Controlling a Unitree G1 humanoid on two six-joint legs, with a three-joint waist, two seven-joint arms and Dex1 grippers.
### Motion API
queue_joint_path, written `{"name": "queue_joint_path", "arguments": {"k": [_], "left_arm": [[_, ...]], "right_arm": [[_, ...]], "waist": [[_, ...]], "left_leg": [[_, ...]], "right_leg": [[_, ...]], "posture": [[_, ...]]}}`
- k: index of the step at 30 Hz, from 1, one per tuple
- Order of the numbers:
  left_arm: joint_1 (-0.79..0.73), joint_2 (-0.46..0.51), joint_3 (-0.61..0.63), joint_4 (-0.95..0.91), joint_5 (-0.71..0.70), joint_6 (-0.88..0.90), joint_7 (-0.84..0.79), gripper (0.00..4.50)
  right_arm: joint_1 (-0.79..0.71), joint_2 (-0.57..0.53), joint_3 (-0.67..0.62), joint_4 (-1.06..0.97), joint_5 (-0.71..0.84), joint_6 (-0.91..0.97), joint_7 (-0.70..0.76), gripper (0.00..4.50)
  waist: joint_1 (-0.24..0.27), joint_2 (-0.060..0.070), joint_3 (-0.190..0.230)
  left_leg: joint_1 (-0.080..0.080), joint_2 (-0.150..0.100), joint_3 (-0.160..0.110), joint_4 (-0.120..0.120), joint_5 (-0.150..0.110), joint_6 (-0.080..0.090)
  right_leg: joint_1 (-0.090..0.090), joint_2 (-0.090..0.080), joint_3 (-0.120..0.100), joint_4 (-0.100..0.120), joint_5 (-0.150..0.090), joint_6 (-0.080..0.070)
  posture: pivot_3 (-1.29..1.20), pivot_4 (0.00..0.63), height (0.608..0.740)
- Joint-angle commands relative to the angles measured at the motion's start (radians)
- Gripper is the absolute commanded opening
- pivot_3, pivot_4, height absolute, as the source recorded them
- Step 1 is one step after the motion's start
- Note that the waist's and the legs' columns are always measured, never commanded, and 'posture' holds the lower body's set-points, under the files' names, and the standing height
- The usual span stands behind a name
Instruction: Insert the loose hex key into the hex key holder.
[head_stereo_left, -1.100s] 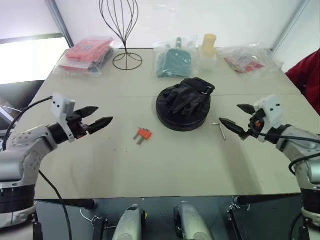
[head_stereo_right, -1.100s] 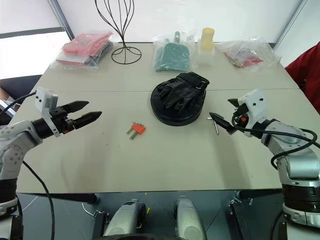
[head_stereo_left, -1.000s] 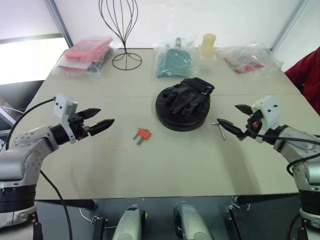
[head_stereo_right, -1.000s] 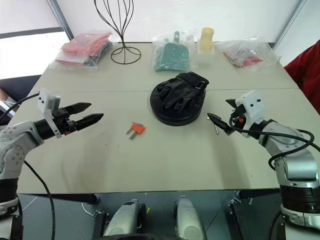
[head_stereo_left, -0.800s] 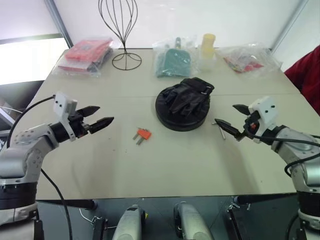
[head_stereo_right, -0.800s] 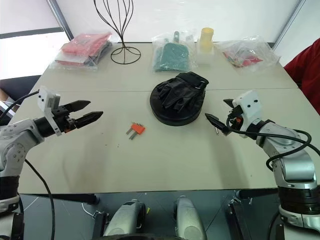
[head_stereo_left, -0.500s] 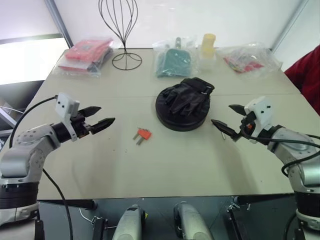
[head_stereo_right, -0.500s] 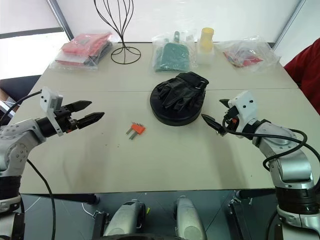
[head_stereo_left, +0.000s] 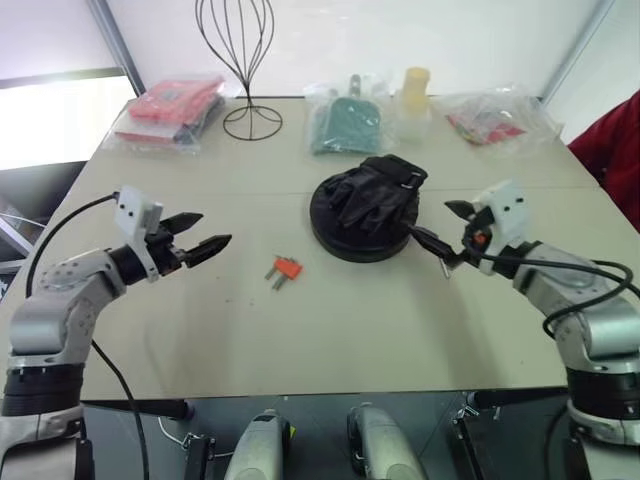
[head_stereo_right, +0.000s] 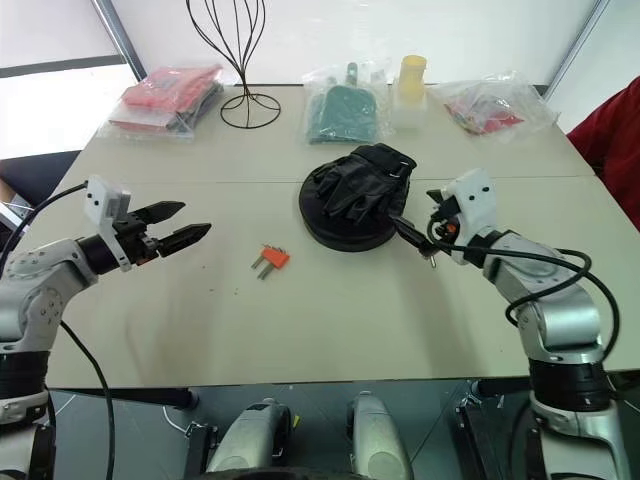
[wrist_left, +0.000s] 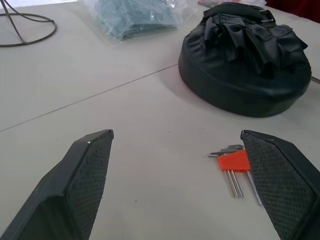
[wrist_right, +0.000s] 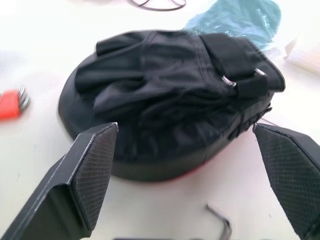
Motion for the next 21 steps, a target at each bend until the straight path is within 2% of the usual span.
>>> {"name": "queue_joint_path", "arguments": {"k": [1,4,7,17,21], "left_arm": [[-0.043,-0.003,0.002,-0.009,0.009,-0.025,0.006,4.27],[-0.077,-0.005,-0.001,-0.024,0.001,-0.024,-0.001,4.27],[-0.095,0.025,-0.031,-0.064,0.007,-0.045,-0.066,4.27],[-0.113,0.003,-0.062,-0.158,-0.022,0.004,-0.049,4.27],[-0.102,-0.006,-0.065,-0.153,-0.016,-0.003,-0.042,4.27]], "right_arm": [[-0.091,0.121,-0.022,-0.031,0.027,0.109,-0.164,4.50],[-0.135,0.243,-0.008,-0.013,0.026,0.144,-0.247,4.50],[-0.161,0.311,0.039,0.020,0.002,0.152,-0.289,4.50],[-0.161,0.301,0.061,0.027,-0.046,0.173,-0.321,4.50],[-0.184,0.270,0.006,-0.040,-0.024,0.198,-0.321,4.50]], "waist": [[0.000,0.000,0.000],[0.000,0.000,0.000],[0.001,0.000,0.000],[-0.001,0.000,0.000],[-0.002,0.001,0.000]], "left_leg": [[0.000,0.000,0.000,0.000,0.000,0.000],[-0.001,0.000,-0.001,0.000,0.000,0.000],[-0.001,0.000,-0.001,-0.001,0.000,0.000],[-0.001,-0.001,-0.001,-0.002,0.000,0.000],[-0.001,-0.001,-0.001,-0.002,0.000,0.000]], "right_leg": [[-0.001,0.000,0.000,0.000,0.000,0.000],[-0.001,0.000,0.000,0.001,0.000,0.000],[-0.001,-0.001,0.000,0.001,0.000,0.000],[-0.002,-0.002,-0.001,0.000,0.000,0.001],[-0.002,-0.001,-0.001,0.001,0.000,0.001]], "posture": [[0.00,0.150,0.740],[0.00,0.150,0.740],[0.00,0.150,0.740],[0.00,0.150,0.740],[0.00,0.150,0.740]]}}
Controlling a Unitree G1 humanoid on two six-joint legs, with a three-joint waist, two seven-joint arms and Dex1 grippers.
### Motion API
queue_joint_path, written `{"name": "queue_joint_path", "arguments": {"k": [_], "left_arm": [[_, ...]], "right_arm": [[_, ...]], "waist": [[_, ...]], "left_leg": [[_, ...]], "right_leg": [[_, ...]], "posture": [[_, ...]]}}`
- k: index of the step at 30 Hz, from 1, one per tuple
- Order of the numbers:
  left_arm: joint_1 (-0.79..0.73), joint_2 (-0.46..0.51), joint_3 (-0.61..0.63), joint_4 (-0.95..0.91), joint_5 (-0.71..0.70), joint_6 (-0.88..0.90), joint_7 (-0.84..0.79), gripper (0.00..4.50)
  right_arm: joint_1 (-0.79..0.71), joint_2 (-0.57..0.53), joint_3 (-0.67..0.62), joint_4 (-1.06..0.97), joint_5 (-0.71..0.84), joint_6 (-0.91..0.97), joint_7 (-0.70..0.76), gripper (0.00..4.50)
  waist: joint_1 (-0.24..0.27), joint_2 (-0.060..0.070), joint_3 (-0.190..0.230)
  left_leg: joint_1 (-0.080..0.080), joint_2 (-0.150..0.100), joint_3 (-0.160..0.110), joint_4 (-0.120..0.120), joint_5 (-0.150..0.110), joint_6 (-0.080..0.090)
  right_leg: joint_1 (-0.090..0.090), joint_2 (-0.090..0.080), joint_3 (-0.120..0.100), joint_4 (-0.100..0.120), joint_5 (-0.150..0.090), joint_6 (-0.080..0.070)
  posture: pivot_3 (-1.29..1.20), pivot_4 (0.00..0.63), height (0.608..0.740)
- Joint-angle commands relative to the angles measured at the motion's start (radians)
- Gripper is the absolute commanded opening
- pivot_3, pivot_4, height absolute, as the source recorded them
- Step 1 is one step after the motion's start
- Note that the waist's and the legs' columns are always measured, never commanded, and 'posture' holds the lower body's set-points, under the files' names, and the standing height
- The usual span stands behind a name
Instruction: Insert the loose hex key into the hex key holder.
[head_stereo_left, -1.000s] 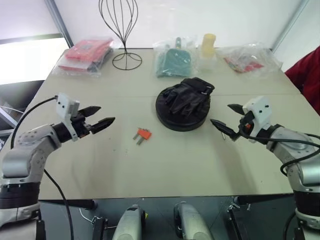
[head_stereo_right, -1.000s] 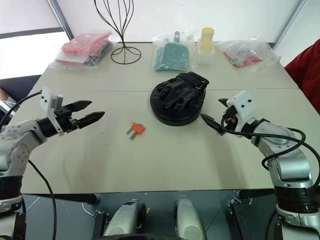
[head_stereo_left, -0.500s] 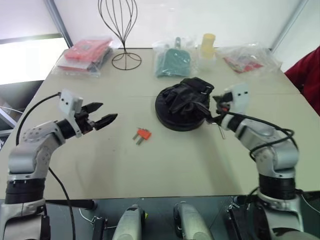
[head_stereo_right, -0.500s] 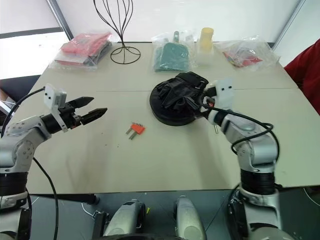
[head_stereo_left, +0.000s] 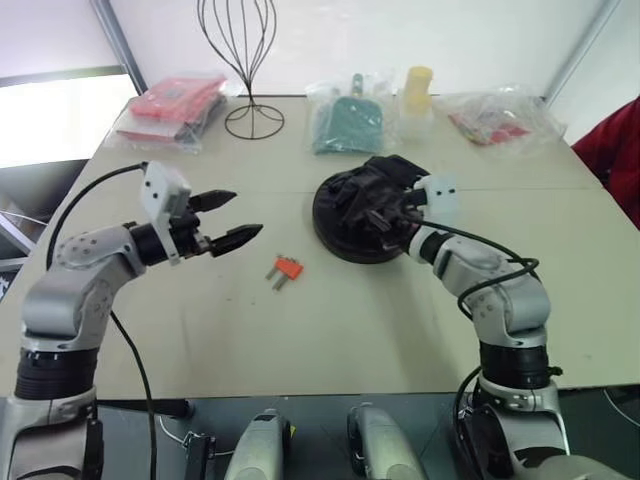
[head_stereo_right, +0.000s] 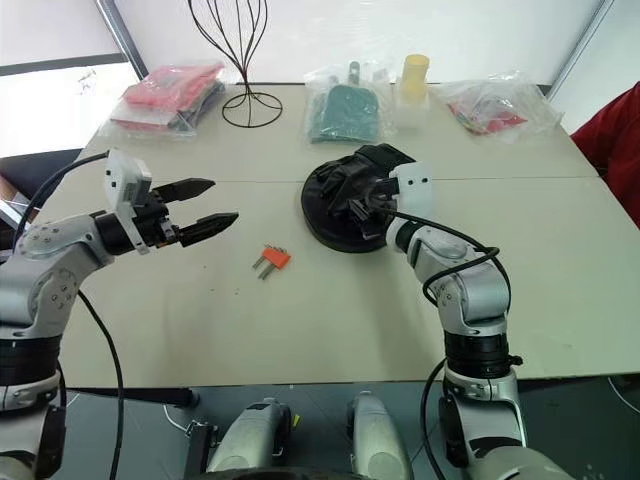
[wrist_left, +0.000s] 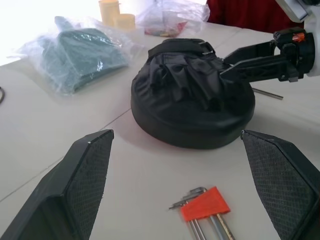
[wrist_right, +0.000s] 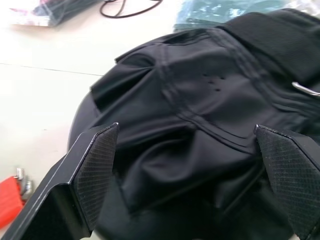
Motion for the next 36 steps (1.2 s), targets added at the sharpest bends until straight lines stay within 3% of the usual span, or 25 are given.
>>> {"name": "queue_joint_path", "arguments": {"k": [1,10,19,22,29,36], "left_arm": [[-0.001,-0.006,0.006,-0.017,-0.004,-0.009,0.006,4.27],[-0.018,-0.030,-0.017,0.010,0.023,-0.030,0.011,4.27],[-0.009,-0.030,-0.008,0.002,0.047,-0.047,0.039,4.27],[-0.007,-0.034,-0.005,0.000,0.055,-0.057,0.053,4.50],[-0.006,-0.041,-0.003,0.005,0.058,-0.067,0.074,4.50],[-0.002,-0.047,-0.011,0.018,0.066,-0.078,0.081,4.50]], "right_arm": [[-0.041,-0.043,-0.069,-0.101,0.024,0.032,-0.003,4.50],[-0.003,0.016,-0.090,-0.108,0.047,0.073,-0.031,4.50],[0.009,0.105,-0.009,0.014,-0.011,-0.029,-0.045,4.50],[0.001,0.123,0.004,0.061,-0.027,-0.060,-0.048,3.60],[-0.007,0.117,0.013,0.093,-0.045,-0.090,-0.032,0.10],[-0.010,0.113,0.004,0.073,-0.040,-0.105,-0.026,0.04]], "waist": [[0.000,0.000,0.000],[-0.001,0.000,0.000],[-0.002,0.000,0.000],[-0.002,0.000,0.000],[-0.021,0.000,0.000],[-0.024,0.000,0.000]], "left_leg": [[0.000,0.000,0.000,0.000,0.000,0.000],[0.000,0.000,0.000,0.000,0.000,0.000],[0.000,0.000,0.000,0.000,0.000,0.000],[0.000,0.000,0.000,0.000,0.000,0.000],[0.000,0.000,0.000,0.000,0.000,0.000],[0.000,0.000,0.000,0.000,0.000,0.000]], "right_leg": [[0.000,0.000,0.000,0.000,0.000,0.000],[0.000,0.001,0.000,0.000,0.000,0.000],[0.000,0.000,0.000,0.000,0.000,0.000],[0.000,0.000,0.000,0.000,0.000,0.000],[0.000,0.001,0.000,0.000,0.000,0.000],[0.000,0.001,0.000,0.000,0.000,0.000]], "posture": [[0.00,0.150,0.740],[0.00,0.150,0.740],[0.00,0.150,0.740],[0.00,0.150,0.740],[0.00,0.150,0.740],[0.00,0.150,0.740]]}}
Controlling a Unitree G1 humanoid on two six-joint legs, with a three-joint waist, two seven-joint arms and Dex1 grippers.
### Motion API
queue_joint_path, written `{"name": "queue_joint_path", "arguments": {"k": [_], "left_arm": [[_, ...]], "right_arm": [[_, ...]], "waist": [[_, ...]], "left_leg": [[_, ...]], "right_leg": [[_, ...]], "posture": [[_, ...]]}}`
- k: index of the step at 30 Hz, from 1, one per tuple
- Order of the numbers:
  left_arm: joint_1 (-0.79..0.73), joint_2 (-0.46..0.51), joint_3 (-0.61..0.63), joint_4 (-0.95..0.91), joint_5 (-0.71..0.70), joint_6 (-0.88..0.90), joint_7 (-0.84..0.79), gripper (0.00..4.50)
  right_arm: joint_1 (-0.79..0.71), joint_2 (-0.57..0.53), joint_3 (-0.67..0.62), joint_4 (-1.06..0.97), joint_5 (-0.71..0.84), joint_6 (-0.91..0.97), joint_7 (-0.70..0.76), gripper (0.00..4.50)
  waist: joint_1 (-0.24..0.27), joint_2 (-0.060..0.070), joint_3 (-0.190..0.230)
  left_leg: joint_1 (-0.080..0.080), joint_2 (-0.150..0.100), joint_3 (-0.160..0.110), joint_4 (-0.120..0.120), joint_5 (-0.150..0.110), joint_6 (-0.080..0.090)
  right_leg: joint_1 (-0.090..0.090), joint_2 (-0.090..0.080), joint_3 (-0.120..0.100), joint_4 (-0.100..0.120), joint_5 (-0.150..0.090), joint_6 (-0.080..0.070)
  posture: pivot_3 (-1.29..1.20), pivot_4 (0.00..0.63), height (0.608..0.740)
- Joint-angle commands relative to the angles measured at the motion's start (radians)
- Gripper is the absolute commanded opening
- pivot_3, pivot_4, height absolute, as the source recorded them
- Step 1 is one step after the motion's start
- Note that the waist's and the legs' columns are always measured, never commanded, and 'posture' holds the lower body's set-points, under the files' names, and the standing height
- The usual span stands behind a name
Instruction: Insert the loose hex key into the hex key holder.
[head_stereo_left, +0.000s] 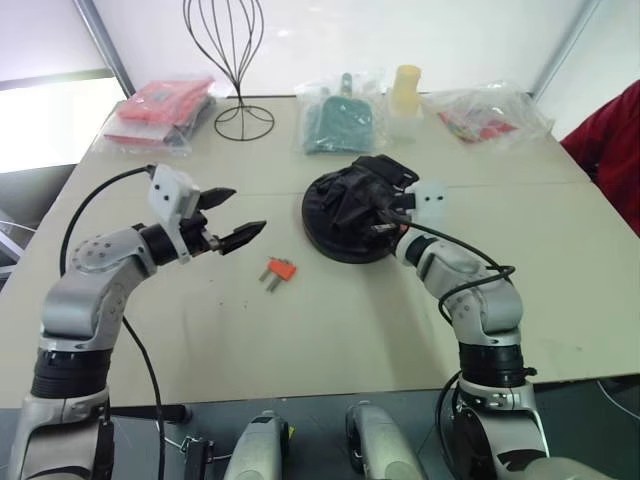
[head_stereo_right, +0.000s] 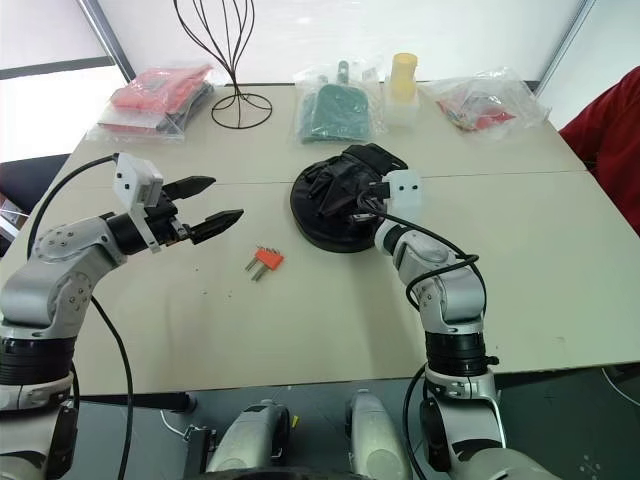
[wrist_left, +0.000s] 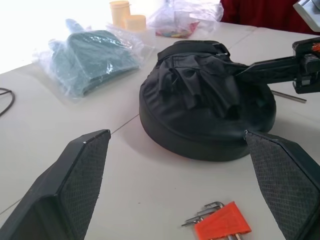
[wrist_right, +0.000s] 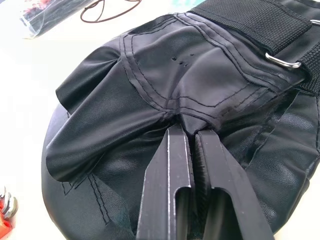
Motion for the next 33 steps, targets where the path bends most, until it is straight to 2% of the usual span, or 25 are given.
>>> {"name": "queue_joint_path", "arguments": {"k": [1,5,8,12,17,23,28,31,33], "left_arm": [[-0.004,-0.002,0.016,-0.002,0.007,-0.025,0.005,4.50],[-0.012,-0.008,0.010,0.025,0.017,-0.035,0.000,4.50],[-0.020,-0.012,0.005,0.035,0.019,-0.036,-0.005,4.50],[-0.035,-0.012,-0.025,0.010,0.004,-0.016,-0.037,4.50],[-0.076,-0.018,-0.062,-0.056,-0.047,0.031,-0.087,4.50],[-0.145,-0.051,-0.096,-0.070,-0.066,0.062,-0.090,4.50],[-0.163,-0.078,-0.111,-0.063,-0.061,0.065,-0.087,4.50],[-0.156,-0.083,-0.119,-0.053,-0.049,0.054,-0.086,4.50],[-0.151,-0.085,-0.117,-0.053,-0.047,0.054,-0.081,4.50]], "right_arm": [[-0.020,0.003,-0.002,-0.038,0.012,-0.049,0.025,0.04],[-0.082,0.002,-0.059,-0.090,0.039,-0.196,0.051,0.04],[-0.115,-0.062,-0.093,-0.100,-0.020,-0.323,0.041,0.04],[-0.114,-0.145,-0.182,-0.090,-0.019,-0.326,0.009,0.04],[-0.038,-0.239,-0.302,-0.106,-0.004,-0.271,-0.028,0.04],[0.068,-0.282,-0.400,-0.093,-0.024,-0.276,-0.084,0.04],[0.105,-0.298,-0.419,-0.008,-0.069,-0.307,-0.126,0.04],[0.099,-0.324,-0.434,0.081,-0.109,-0.315,-0.165,0.95],[0.089,-0.343,-0.436,0.110,-0.117,-0.324,-0.169,1.95]], "waist": [[0.000,0.000,0.000],[0.000,0.001,0.000],[0.002,0.001,0.000],[0.010,0.000,0.000],[0.012,0.000,0.000],[0.003,0.001,0.001],[-0.002,0.001,0.001],[0.001,0.001,0.001],[0.001,0.001,0.001]], "left_leg": [[0.000,0.000,0.000,0.000,0.000,0.000],[0.000,0.000,0.000,0.000,0.000,0.000],[-0.001,0.000,0.000,0.000,0.000,0.000],[-0.001,-0.001,0.000,0.000,0.000,0.000],[-0.002,-0.001,0.000,-0.001,0.000,0.000],[-0.001,-0.001,0.001,-0.001,0.000,0.000],[0.000,-0.001,0.002,-0.001,0.000,0.000],[0.000,-0.002,0.003,0.000,0.000,0.000],[0.000,-0.002,0.003,0.000,0.000,0.000]], "right_leg": [[0.000,0.000,0.000,0.000,0.000,0.000],[0.000,0.000,0.000,0.000,0.000,0.000],[-0.001,0.000,0.000,0.000,0.000,0.000],[-0.001,-0.002,0.000,-0.001,0.000,0.000],[-0.001,-0.002,0.000,-0.001,0.000,0.000],[-0.001,-0.001,0.001,0.000,0.000,0.000],[-0.001,0.000,0.002,0.000,0.000,0.000],[-0.001,0.001,0.002,0.000,0.000,0.000],[-0.001,0.001,0.003,0.000,0.000,0.000]], "posture": [[0.00,0.150,0.740],[0.00,0.150,0.740],[0.00,0.150,0.740],[0.00,0.150,0.740],[0.00,0.150,0.740],[0.00,0.150,0.740],[0.00,0.150,0.740],[0.00,0.150,0.740],[0.00,0.150,0.740]]}}
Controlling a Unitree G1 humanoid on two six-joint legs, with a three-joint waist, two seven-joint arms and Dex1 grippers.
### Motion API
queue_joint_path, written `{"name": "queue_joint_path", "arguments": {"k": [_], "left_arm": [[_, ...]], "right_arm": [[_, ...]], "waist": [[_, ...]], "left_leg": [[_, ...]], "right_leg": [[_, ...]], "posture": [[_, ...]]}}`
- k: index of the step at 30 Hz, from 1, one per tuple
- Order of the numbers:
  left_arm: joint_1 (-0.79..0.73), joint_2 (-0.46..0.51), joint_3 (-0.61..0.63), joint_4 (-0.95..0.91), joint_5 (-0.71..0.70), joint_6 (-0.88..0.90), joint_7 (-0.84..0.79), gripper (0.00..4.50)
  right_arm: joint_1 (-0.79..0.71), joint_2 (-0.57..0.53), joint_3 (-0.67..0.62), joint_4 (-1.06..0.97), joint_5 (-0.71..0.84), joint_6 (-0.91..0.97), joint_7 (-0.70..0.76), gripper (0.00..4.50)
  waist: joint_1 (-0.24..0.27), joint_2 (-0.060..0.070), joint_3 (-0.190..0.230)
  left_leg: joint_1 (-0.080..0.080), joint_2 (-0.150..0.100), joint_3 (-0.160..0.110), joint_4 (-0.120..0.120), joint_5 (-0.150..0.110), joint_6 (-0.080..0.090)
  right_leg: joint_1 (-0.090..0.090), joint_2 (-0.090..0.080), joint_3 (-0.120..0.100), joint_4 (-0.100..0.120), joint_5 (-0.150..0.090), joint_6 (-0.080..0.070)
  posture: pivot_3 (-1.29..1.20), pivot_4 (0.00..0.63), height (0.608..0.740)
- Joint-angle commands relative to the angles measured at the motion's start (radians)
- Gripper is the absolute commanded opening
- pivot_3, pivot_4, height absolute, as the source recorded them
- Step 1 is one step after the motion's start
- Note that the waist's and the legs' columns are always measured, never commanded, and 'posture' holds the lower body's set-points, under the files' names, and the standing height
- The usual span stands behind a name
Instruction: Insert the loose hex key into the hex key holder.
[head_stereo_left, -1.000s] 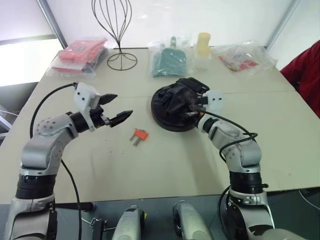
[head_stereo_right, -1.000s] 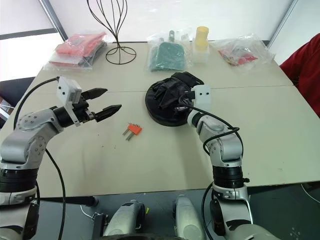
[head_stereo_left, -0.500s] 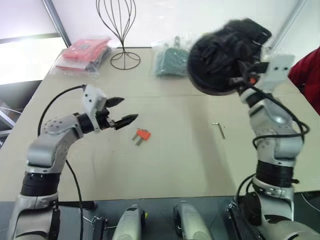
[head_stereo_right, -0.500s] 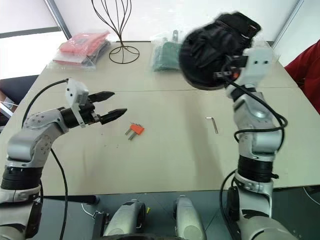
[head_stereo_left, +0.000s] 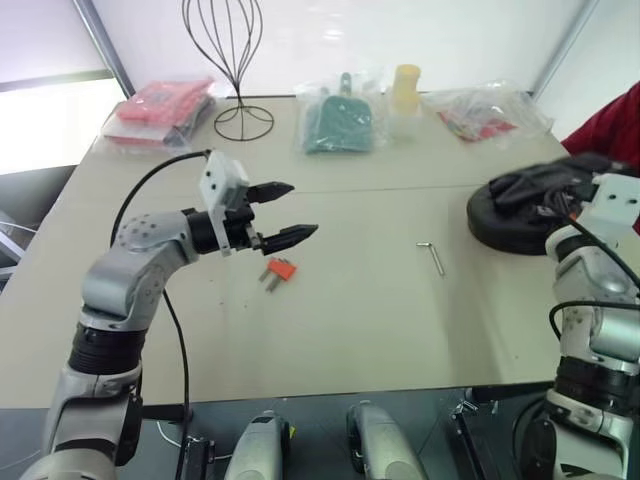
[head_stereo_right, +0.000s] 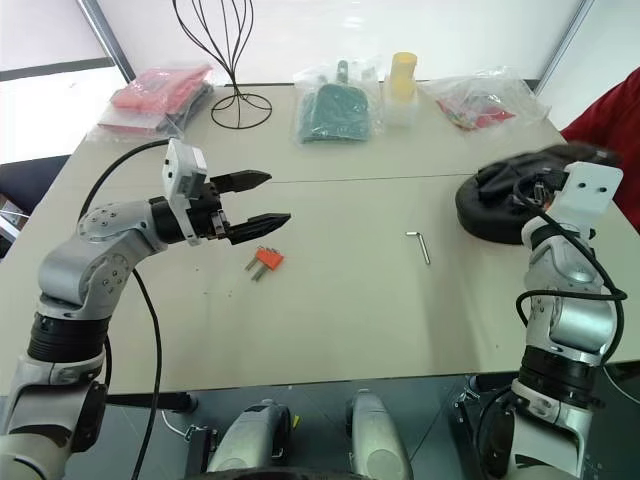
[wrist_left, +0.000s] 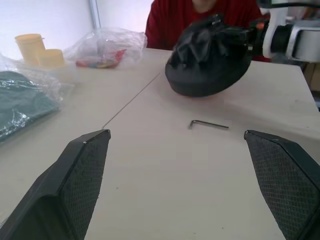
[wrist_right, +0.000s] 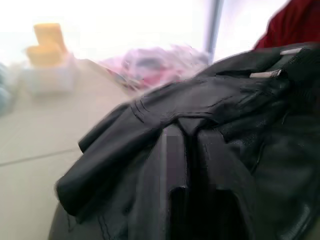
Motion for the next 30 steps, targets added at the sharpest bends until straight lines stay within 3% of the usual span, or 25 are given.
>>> {"name": "queue_joint_path", "arguments": {"k": [1,4,5,9,14,17,22,25,30], "left_arm": [[-0.004,0.001,0.013,-0.012,0.006,-0.017,0.008,4.50],[0.002,0.000,0.019,-0.016,0.006,-0.016,0.016,4.50],[0.005,-0.001,0.021,-0.016,0.007,-0.017,0.018,4.50],[0.027,0.007,0.030,-0.024,0.009,-0.022,0.024,4.50],[0.043,0.019,0.044,0.001,0.015,-0.030,0.017,4.50],[0.049,0.033,0.048,0.035,0.028,-0.044,0.006,4.50],[0.056,0.056,0.056,0.115,0.058,-0.094,-0.007,4.50],[0.087,0.112,0.077,0.168,0.065,-0.126,-0.077,4.50],[0.158,0.226,0.103,0.172,0.066,-0.126,-0.163,4.50]], "right_arm": [[-0.037,-0.045,-0.033,0.024,-0.018,-0.051,-0.015,2.45],[-0.037,-0.080,-0.034,0.077,-0.046,-0.060,-0.025,4.09],[-0.034,-0.087,-0.032,0.086,-0.053,-0.063,-0.030,4.45],[0.069,-0.175,0.046,-0.047,-0.150,0.031,-0.006,4.45],[0.134,-0.176,0.105,-0.353,-0.151,0.041,0.058,4.45],[0.126,-0.162,0.126,-0.425,-0.110,-0.015,0.129,4.45],[0.053,-0.104,0.173,-0.446,0.077,-0.046,0.302,4.45],[0.059,-0.112,0.349,-0.392,0.170,-0.029,0.543,4.45],[0.040,-0.093,0.527,-0.284,0.147,-0.043,0.667,4.45]], "waist": [[0.000,0.000,0.000],[0.000,0.000,0.000],[0.000,0.000,0.000],[0.003,0.000,0.000],[-0.004,0.001,0.000],[0.000,0.000,0.000],[0.001,0.000,0.000],[-0.003,0.000,0.000],[0.000,0.000,0.000]], "left_leg": [[0.000,0.000,0.000,0.000,0.000,0.000],[0.000,0.000,0.000,0.000,0.000,0.000],[0.000,0.000,0.000,0.000,0.000,0.000],[0.000,0.000,0.000,0.000,0.000,0.000],[0.001,0.000,0.000,0.000,0.000,0.000],[0.001,0.001,0.000,0.000,0.000,0.000],[0.001,0.002,-0.001,0.002,0.000,0.000],[0.001,0.003,-0.001,0.001,0.000,0.000],[0.001,0.005,-0.001,0.001,-0.001,0.001]], "right_leg": [[0.000,0.000,0.000,0.000,0.000,0.000],[0.000,0.000,0.000,0.000,0.000,0.000],[0.000,0.000,0.000,0.000,0.000,0.000],[0.000,0.000,0.000,0.000,0.000,0.000],[0.000,0.001,0.001,0.000,0.000,0.000],[0.001,0.003,0.001,0.000,0.000,0.000],[0.002,0.004,0.002,-0.001,0.000,0.000],[0.002,0.005,0.001,-0.001,0.000,0.000],[0.000,0.007,0.001,-0.001,-0.001,-0.001]], "posture": [[0.00,0.150,0.740],[0.00,0.150,0.740],[0.00,0.150,0.740],[0.00,0.150,0.740],[0.00,0.150,0.740],[0.00,0.150,0.740],[0.00,0.150,0.740],[0.00,0.150,0.740],[0.00,0.150,0.740]]}}
